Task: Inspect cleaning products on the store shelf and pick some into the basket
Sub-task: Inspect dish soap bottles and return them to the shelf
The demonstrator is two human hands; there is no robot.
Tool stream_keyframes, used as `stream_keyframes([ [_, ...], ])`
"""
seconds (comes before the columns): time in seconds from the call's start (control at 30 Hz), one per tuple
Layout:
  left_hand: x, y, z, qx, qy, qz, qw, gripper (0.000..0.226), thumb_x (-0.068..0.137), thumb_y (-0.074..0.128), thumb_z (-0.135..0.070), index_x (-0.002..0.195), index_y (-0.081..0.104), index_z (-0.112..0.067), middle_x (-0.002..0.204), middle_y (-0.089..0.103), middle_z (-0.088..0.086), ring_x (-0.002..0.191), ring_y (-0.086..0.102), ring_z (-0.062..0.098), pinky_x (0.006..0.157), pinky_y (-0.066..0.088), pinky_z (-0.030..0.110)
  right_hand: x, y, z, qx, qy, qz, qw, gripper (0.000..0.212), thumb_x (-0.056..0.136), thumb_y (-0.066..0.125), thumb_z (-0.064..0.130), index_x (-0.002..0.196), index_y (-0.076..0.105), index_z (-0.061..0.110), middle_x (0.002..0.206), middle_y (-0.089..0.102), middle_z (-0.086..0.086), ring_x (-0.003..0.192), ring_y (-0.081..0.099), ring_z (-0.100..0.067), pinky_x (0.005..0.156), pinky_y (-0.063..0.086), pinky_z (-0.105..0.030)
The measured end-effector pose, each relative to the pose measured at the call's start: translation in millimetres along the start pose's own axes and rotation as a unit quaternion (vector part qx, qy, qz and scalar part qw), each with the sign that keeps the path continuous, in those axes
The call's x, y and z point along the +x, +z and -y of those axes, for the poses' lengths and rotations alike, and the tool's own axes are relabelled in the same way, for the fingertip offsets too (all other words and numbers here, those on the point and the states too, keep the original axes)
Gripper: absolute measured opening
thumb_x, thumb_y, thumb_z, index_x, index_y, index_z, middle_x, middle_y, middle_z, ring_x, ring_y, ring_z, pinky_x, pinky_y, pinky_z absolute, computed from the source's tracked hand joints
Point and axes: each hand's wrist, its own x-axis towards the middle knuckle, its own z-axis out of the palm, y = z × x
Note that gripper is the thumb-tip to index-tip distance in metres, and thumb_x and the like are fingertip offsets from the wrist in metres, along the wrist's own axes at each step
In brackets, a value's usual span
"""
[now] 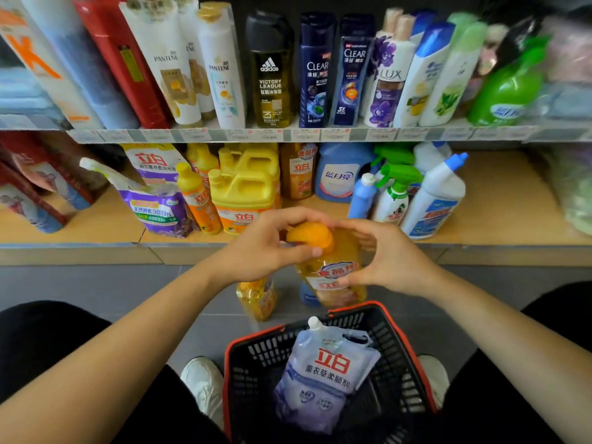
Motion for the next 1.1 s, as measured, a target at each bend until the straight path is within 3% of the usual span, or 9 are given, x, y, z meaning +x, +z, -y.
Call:
stream_keyframes([
  [0.1, 1.3, -5.8, -2.6, -0.049, 0.008, 0.014, 0.999, 0.044, 0.091, 0.066, -0.007, 0.134, 0.056, -0.006, 0.126, 0.068, 0.004, 0.121, 0.062, 0.015, 0.093, 0.053, 0.025, 2.3, -4.1, 2.8, 0.079, 0.014, 0.019, 0.997, 0.088, 0.054, 0.096, 0.011, 0.130, 0.057, 0.032, 0.126, 0.068, 0.015, 0.115, 0.066, -0.007, 0.093, 0.053, -0.021],
  [0.27, 5.5, -11.4, -5.8, -0.137, 0.008, 0.035, 0.990, 0.053, 0.089, 0.059, 0.001, 0.140, 0.044, -0.004, 0.125, 0.068, 0.010, 0.122, 0.064, 0.023, 0.094, 0.055, 0.032, 5.5, -6.4, 8.9, 0.193, 0.030, 0.043, 0.980, 0.084, 0.055, 0.092, 0.005, 0.130, 0.059, 0.022, 0.117, 0.074, -0.004, 0.109, 0.069, -0.019, 0.092, 0.056, -0.033],
  [0.43, 9.0, -5.3, -13.6, -0.163, 0.011, -0.071, 0.984, 0.054, 0.084, 0.064, -0.004, 0.135, 0.051, -0.003, 0.114, 0.071, 0.015, 0.110, 0.068, 0.025, 0.090, 0.058, 0.035, 3.8, 1.4, 15.5, 0.287, 0.016, 0.039, 0.957, 0.080, 0.070, 0.084, 0.018, 0.142, 0.049, 0.011, 0.132, 0.063, -0.018, 0.121, 0.060, -0.030, 0.107, 0.047, -0.050],
  [0.5, 11.2, -2.9, -18.3, -0.153, 0.019, -0.092, 0.984, 0.054, 0.082, 0.067, -0.006, 0.134, 0.054, -0.008, 0.108, 0.075, 0.002, 0.106, 0.070, 0.019, 0.087, 0.059, 0.032, 4.9, 9.1, 16.2, 0.284, 0.009, 0.036, 0.958, 0.087, 0.071, 0.085, 0.023, 0.145, 0.042, 0.007, 0.135, 0.060, -0.016, 0.124, 0.058, -0.028, 0.108, 0.047, -0.045],
  [0.63, 12.9, 2.3, -23.6, -0.113, 0.039, -0.131, 0.984, 0.053, 0.080, 0.072, -0.006, 0.131, 0.057, -0.010, 0.103, 0.078, -0.005, 0.103, 0.072, 0.015, 0.085, 0.059, 0.029, 10.7, 25.0, 12.6, 0.228, -0.022, 0.004, 0.973, 0.101, 0.063, 0.086, -0.002, 0.148, 0.034, 0.016, 0.141, 0.056, -0.012, 0.130, 0.056, -0.026, 0.107, 0.047, -0.044],
  [0.8, 13.6, 1.9, -17.3, -0.100, 0.039, -0.181, 0.978, 0.054, 0.083, 0.072, -0.010, 0.134, 0.057, 0.000, 0.115, 0.072, 0.022, 0.113, 0.068, 0.038, 0.094, 0.058, 0.050, 12.9, 31.8, 15.5, 0.258, -0.031, -0.090, 0.962, 0.092, 0.056, 0.095, 0.031, 0.136, 0.051, 0.031, 0.132, 0.065, -0.004, 0.124, 0.061, -0.022, 0.103, 0.050, -0.042],
  [0.9, 12.6, 5.9, -21.6, -0.056, 0.054, -0.216, 0.973, 0.053, 0.082, 0.075, -0.017, 0.132, 0.060, -0.011, 0.110, 0.076, -0.006, 0.107, 0.072, 0.019, 0.089, 0.061, 0.036, 8.1, 41.7, 13.8, 0.233, -0.025, -0.150, 0.961, 0.097, 0.054, 0.097, 0.032, 0.139, 0.051, 0.021, 0.127, 0.067, -0.003, 0.120, 0.064, -0.021, 0.102, 0.052, -0.047],
  [0.97, 10.5, 8.3, -21.1, -0.040, 0.060, -0.239, 0.968, 0.053, 0.079, 0.078, -0.020, 0.129, 0.062, -0.014, 0.105, 0.076, -0.013, 0.101, 0.073, 0.012, 0.084, 0.061, 0.030, 4.3, 48.2, 12.7, 0.201, -0.026, -0.179, 0.963, 0.096, 0.056, 0.097, 0.028, 0.140, 0.051, 0.018, 0.125, 0.068, -0.002, 0.117, 0.065, -0.019, 0.100, 0.053, -0.046],
  [1.1, 9.4, 6.9, -18.5, -0.034, 0.056, -0.213, 0.975, 0.049, 0.080, 0.076, -0.018, 0.127, 0.062, -0.012, 0.110, 0.074, 0.005, 0.101, 0.072, 0.026, 0.084, 0.062, 0.038, 3.9, 36.6, 13.8, 0.225, -0.022, -0.123, 0.966, 0.088, 0.059, 0.096, 0.018, 0.136, 0.055, 0.028, 0.123, 0.070, -0.001, 0.116, 0.066, -0.018, 0.096, 0.054, -0.032],
])
